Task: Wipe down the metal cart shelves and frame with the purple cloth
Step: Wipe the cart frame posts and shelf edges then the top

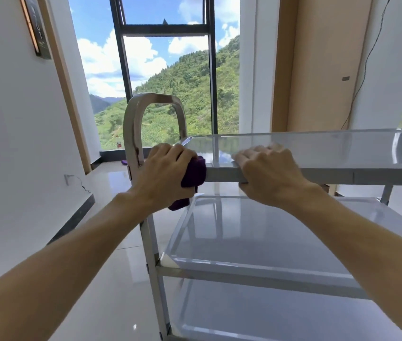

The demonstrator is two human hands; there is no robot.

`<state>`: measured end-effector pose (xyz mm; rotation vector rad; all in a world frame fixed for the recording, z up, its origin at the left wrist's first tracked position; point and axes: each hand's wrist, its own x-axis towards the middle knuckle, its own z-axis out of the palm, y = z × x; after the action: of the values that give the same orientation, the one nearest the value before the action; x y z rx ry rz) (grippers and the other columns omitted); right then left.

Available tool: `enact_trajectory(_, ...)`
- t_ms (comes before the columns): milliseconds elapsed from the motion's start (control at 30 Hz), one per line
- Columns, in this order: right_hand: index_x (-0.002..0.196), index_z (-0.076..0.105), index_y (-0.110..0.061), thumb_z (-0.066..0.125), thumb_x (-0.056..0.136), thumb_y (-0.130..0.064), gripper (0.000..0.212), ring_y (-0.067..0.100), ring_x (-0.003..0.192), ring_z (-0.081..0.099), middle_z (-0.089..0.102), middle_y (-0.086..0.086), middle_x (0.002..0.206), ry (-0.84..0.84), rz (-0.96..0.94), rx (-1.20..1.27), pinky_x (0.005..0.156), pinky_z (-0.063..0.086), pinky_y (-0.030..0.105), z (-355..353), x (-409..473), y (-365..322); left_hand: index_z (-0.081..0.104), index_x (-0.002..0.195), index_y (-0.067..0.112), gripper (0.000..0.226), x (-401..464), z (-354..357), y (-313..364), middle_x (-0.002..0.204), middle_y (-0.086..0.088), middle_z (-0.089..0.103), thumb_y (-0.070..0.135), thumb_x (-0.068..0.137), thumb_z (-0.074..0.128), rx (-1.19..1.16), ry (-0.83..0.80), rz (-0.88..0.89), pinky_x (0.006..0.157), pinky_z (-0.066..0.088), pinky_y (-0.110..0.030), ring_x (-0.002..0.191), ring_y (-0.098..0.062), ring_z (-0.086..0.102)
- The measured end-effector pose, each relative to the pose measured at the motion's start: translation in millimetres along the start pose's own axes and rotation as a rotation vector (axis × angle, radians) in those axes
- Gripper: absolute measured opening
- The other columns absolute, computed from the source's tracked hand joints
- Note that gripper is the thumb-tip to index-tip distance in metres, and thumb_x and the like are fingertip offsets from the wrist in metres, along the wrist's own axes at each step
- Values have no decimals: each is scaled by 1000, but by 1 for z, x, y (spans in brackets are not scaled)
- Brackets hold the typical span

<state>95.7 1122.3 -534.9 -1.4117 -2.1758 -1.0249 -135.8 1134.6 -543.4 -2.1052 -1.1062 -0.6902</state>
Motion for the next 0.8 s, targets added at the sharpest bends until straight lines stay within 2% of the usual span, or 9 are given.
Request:
enact_trajectory(100, 108, 59, -15, 53, 91, -26, 21, 25, 80, 63, 69, 1, 98, -32, 1, 13, 70, 40, 33, 3, 16, -25, 57, 122, 10, 62, 15, 3, 28, 113, -10, 62, 40, 71, 77, -23, -2, 6, 101, 38, -43, 103, -31, 55)
enact_trajectory(200, 102, 59, -14, 51, 91, -16, 14, 24, 64, 48, 69, 1, 90, 18, 57, 15, 59, 31, 31, 5, 7, -21, 54, 125, 14, 61, 16, 4, 31, 117, -7, 61, 46, 75, 71, 33, -5, 29, 108, 34, -42, 107, -29, 55)
enact_trajectory(400, 98, 61, -13, 55, 91, -15, 10, 23, 63, 58, 69, 4, 82, 26, 47, 50, 58, 38, 29, 5, -4, -14, 54, 128, 13, 66, -13, -13, -28, 122, -9, 62, 48, 76, 73, 232, -91, 88, 120, 19, -47, 112, -31, 60)
enact_trajectory(467, 99, 62, -13, 55, 91, -15, 10, 25, 65, 63, 70, 4, 83, 31, 68, 26, 57, 37, 29, 4, -6, -13, 53, 131, 11, 66, -16, -14, -33, 125, -10, 60, 44, 77, 76, 237, -120, 119, 120, 20, -46, 116, -32, 58)
enact_trajectory(533, 100, 62, -13, 55, 92, -14, 11, 25, 68, 65, 70, 4, 84, 41, 81, 0, 58, 36, 29, 3, -8, -13, 54, 129, 11, 64, -15, -13, -28, 124, -11, 60, 40, 77, 77, 136, -120, 99, 114, 29, -46, 115, -33, 56)
enact_trajectory(600, 105, 62, -12, 54, 94, -15, 14, 25, 74, 66, 71, 4, 89, 63, 70, -16, 63, 41, 31, 4, -8, -14, 54, 129, 10, 64, -17, -8, -19, 124, -12, 59, 36, 77, 79, 45, -86, 60, 106, 39, -46, 114, -34, 54)
enact_trajectory(667, 116, 60, -12, 55, 95, -19, 23, 28, 92, 67, 71, 6, 105, 68, 47, -11, 79, 48, 37, 8, -9, -14, 55, 129, 6, 66, -22, -3, -14, 125, -14, 59, 32, 75, 82, 26, -30, 31, 102, 43, -48, 114, -35, 53)
enact_trajectory(733, 131, 53, -15, 60, 93, -28, 40, 32, 117, 58, 63, 8, 129, 73, 11, 10, 97, 43, 46, 11, -12, -7, 56, 127, 4, 65, -24, 0, -12, 123, -16, 60, 26, 73, 83, 2, 20, 5, 100, 44, -48, 112, -36, 54)
enact_trajectory(800, 135, 51, -16, 69, 88, -33, 53, 34, 127, 48, 54, 10, 138, 127, -74, 49, 106, 35, 50, 12, -22, 2, 57, 125, 3, 61, -25, 1, -12, 123, -16, 60, 23, 74, 83, -57, 63, -10, 100, 44, -46, 113, -36, 53)
